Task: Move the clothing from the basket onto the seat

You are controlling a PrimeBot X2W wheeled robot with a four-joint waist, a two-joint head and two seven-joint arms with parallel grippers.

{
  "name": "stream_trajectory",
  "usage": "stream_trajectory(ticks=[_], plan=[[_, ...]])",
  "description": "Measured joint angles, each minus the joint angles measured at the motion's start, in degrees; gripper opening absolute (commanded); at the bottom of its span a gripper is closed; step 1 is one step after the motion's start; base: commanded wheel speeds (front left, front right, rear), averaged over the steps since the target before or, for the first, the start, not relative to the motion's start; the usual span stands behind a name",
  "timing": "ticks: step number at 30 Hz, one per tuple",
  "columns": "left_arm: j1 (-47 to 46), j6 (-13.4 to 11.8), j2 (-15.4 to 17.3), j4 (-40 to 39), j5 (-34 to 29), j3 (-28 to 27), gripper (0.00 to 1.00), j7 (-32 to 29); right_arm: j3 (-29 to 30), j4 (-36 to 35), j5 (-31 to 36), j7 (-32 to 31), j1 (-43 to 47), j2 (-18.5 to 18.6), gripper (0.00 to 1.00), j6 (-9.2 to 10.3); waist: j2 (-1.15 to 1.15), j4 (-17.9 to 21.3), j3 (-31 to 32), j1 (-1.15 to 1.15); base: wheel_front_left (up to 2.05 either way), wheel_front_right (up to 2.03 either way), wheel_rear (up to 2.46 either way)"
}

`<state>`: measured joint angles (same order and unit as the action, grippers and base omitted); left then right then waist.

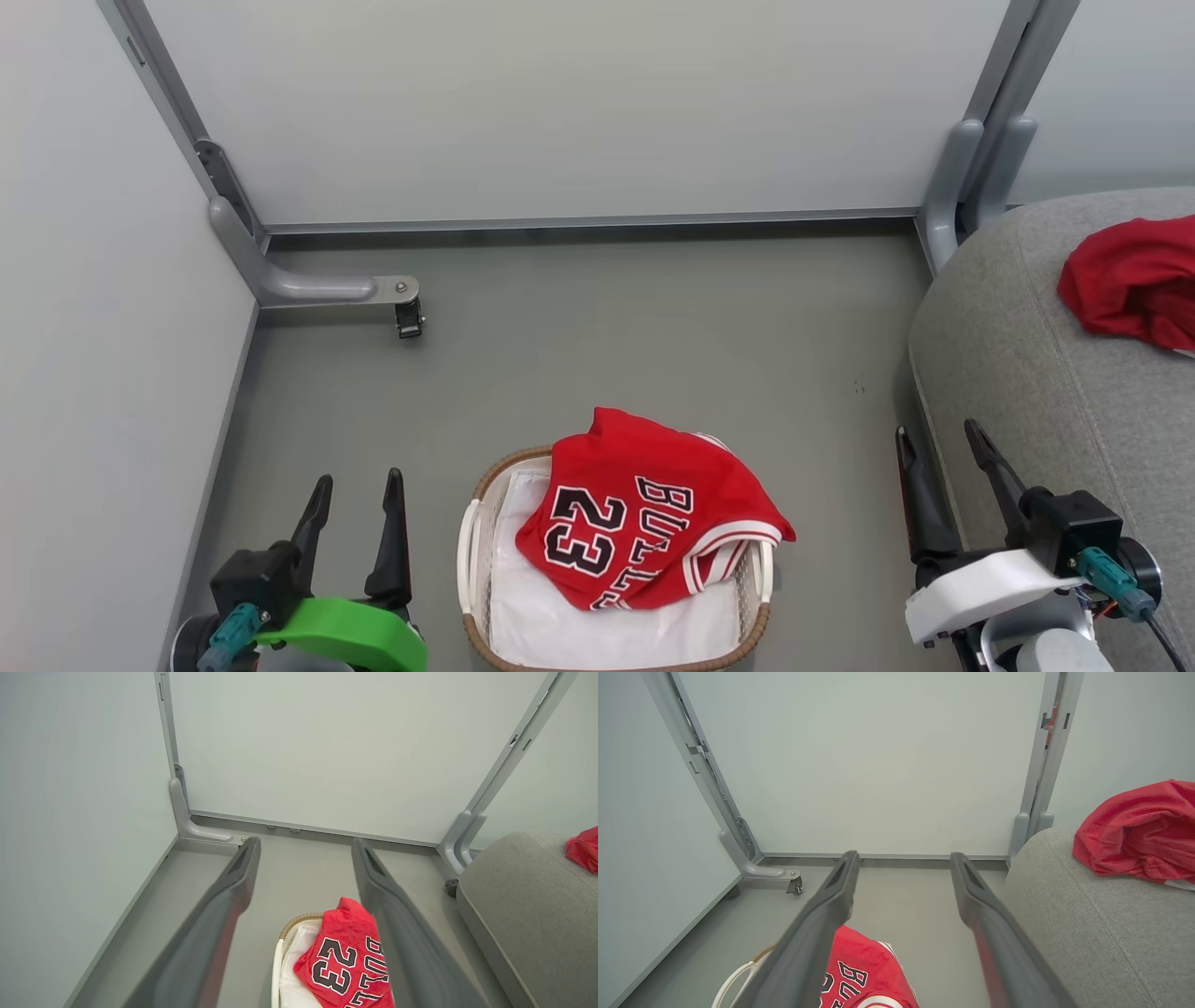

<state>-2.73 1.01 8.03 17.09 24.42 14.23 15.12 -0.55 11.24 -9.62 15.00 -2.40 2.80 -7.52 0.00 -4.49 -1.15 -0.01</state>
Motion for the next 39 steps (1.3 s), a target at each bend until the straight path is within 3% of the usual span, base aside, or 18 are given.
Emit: stream_trajectory(ticks=[26, 39], plan=[[-0.4, 2.0, -1.3, 2.2, -1.6, -0.6, 1.00, 0.0, 0.3, 0.0, -0.9, 0.0, 0.4, 0.0, 1.00, 0.00, 0.00, 0.0, -0.7, 0.00, 0.00, 0.00, 0.00], [-14.8, 4.7, -3.2, 8.5, -7.3, 9.5, 1.00, -1.9, 4.1, -5.6, 2.2, 0.0, -6.4, 0.0, 1.00, 0.00, 0.00, 1.4, -9.3, 0.00, 0.00, 0.00, 0.00]])
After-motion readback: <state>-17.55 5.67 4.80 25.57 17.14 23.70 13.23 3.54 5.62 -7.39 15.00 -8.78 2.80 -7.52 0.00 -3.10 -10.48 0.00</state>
